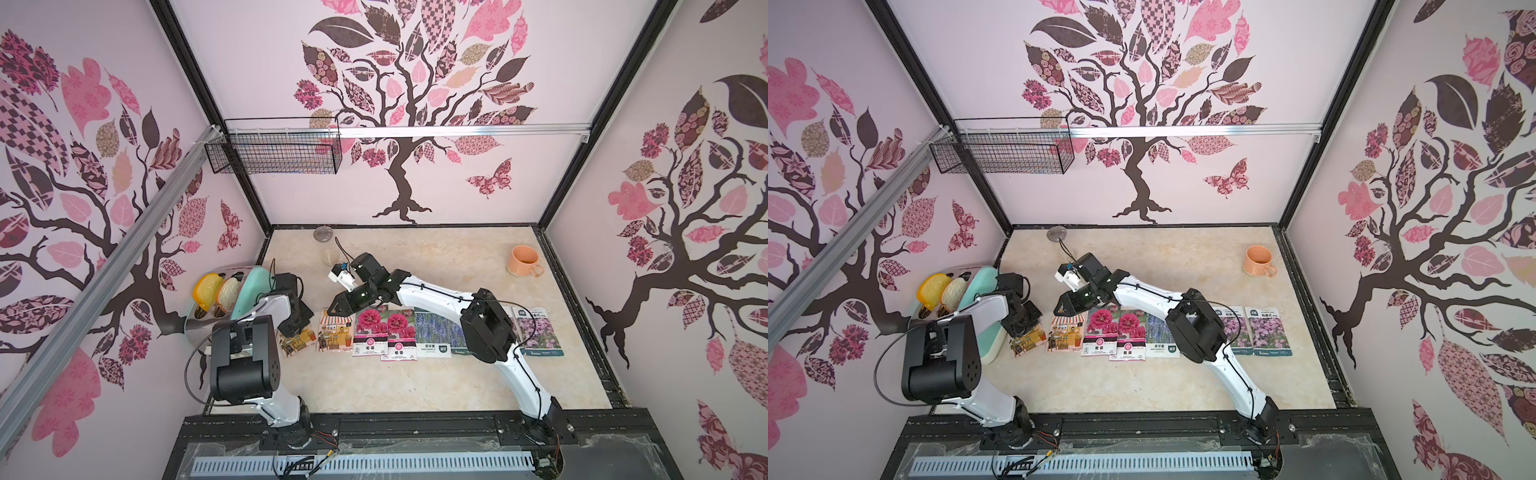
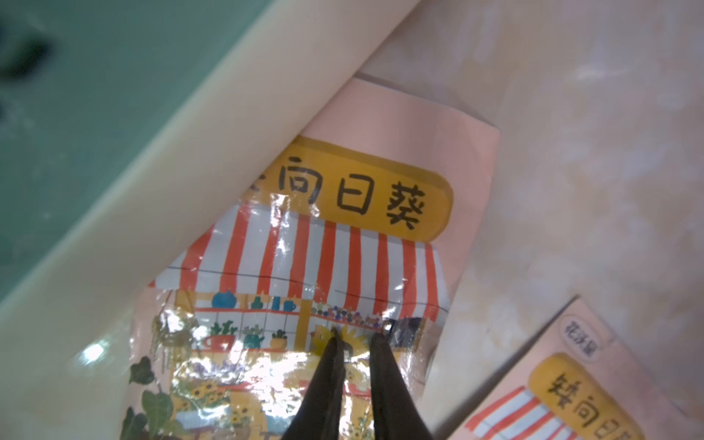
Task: Arrange the seed packets in a row
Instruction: Move the seed packet to the center of the board.
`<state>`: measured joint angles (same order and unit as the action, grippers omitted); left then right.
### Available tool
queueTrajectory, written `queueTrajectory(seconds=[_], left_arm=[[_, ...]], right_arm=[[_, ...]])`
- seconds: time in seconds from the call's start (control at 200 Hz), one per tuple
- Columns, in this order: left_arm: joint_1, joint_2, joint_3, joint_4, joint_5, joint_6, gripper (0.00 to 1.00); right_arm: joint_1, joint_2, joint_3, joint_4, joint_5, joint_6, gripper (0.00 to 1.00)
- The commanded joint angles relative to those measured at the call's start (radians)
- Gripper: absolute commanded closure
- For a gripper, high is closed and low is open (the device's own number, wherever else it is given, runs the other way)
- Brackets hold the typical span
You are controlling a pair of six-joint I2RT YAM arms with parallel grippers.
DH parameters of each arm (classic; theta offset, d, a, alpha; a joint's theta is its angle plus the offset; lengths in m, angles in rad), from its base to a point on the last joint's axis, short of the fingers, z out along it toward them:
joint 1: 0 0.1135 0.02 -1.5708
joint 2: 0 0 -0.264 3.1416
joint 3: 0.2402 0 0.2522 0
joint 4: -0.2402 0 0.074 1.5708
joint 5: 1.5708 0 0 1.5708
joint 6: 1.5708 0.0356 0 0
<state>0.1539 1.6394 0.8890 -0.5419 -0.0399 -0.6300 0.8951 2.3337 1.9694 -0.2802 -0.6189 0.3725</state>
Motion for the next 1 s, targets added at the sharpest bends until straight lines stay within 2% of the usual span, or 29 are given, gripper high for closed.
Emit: queueTrajectory(seconds=[0.0,0.38,0.68,0.79,0.9,0.995], left_arm=[[-0.014,0.086,0.044,0.026,0.04,-0.016,0.83],[-0.077,0.369,0.403,0.031,0.086,-0.059,0.85],[-0.083,0.514,0.589,0.052,0.089,-0.122,0.87],[-0.083,0.52,0.581,0.094,0.066,-0.198,0.88],[-0.086,0.504,0.506,0.233,0.108,-0.292,0.9],[-0.086,0.502,0.493,0.241,0.099,-0.329,0.91]], right_arm=[[-0.022,0.022,-0.002,0.007,-0.007,0.009,0.56],[-0.079,0.056,0.017,0.016,-0.007,0.012,0.55],[-0.096,0.078,0.039,0.03,-0.001,0.024,0.54],[-0.099,0.122,0.119,-0.014,0.028,0.033,0.53],[-0.106,0.185,0.172,-0.005,0.029,0.077,0.54],[-0.113,0.224,0.2,-0.014,0.01,0.096,0.53]])
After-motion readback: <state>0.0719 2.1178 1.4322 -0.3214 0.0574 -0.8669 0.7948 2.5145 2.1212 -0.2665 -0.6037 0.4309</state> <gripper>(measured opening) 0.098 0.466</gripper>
